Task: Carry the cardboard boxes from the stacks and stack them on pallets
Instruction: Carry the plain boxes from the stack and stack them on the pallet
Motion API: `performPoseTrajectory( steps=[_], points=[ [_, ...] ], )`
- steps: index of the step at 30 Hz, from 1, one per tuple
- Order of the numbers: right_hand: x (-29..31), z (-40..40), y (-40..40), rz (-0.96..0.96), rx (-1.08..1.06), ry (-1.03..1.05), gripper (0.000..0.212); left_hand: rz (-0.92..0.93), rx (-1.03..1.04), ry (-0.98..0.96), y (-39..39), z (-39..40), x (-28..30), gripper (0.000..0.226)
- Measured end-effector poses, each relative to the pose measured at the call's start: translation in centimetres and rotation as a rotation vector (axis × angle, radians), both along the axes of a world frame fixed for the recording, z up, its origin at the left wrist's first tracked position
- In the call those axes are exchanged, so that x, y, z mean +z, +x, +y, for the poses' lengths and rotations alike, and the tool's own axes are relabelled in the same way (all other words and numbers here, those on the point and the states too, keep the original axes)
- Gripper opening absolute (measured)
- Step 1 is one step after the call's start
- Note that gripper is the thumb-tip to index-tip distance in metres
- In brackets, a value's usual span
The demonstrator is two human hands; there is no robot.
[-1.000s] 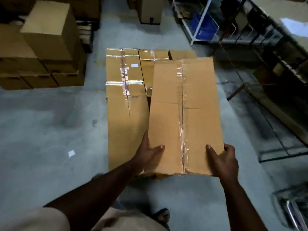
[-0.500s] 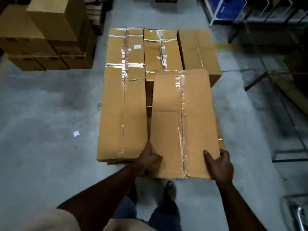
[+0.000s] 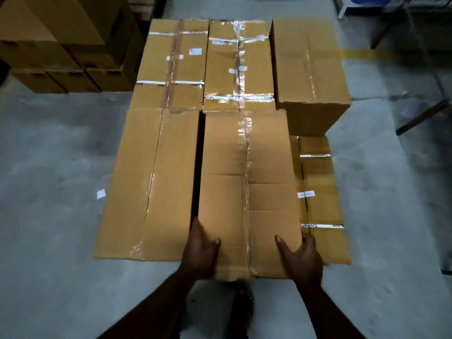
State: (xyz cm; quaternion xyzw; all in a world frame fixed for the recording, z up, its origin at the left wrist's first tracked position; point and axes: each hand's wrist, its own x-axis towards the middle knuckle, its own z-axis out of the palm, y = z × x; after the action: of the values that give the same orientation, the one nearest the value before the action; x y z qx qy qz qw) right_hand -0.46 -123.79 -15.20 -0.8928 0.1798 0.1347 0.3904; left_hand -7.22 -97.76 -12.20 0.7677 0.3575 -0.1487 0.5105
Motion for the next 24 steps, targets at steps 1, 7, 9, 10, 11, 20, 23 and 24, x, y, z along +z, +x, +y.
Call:
performPoseTrajectory(
  steps=[1,7,9,10,11,20,23,24],
  points=[
    [-0.8,0.4,0.7,-0.014,0.008,0.011,0.068,0.005,-0.015,0.078,0.4,0.0,-0.7,0.096],
    [-5.4,0.0,1.6,0.122,0.247,0.164,0.13,0.018,-0.245,0.266,0.3,0.3,-4.7,0.112],
    [-5.7,-1.2,0.9,0.071,0.429,0.1,0.143,0.003,-0.352,0.351,-0.3,0.8,-4.5,0.122],
    [-5.7,-2.0,0.3,0.019,0.538,0.027,0.145,0.036,-0.417,0.446,-0.6,1.1,-4.6,0.136],
    [-5.6,-2.6,-0.2,-0.024,0.635,-0.037,0.145,0.105,-0.479,0.544,-1.0,1.5,-4.6,0.151],
    [-5.6,0.4,-2.0,-0.066,0.617,-0.136,0.112,0.228,-0.629,0.66,-4.2,5.1,-6.4,0.115],
    [-5.7,0.5,-2.3,-0.082,0.623,-0.188,0.109,0.208,-0.656,0.721,-4.6,5.3,-7.3,0.115],
    [-5.7,0.5,-2.2,-0.095,0.65,-0.242,0.109,0.197,-0.655,0.734,-4.7,5.3,-7.5,0.115]
  ],
)
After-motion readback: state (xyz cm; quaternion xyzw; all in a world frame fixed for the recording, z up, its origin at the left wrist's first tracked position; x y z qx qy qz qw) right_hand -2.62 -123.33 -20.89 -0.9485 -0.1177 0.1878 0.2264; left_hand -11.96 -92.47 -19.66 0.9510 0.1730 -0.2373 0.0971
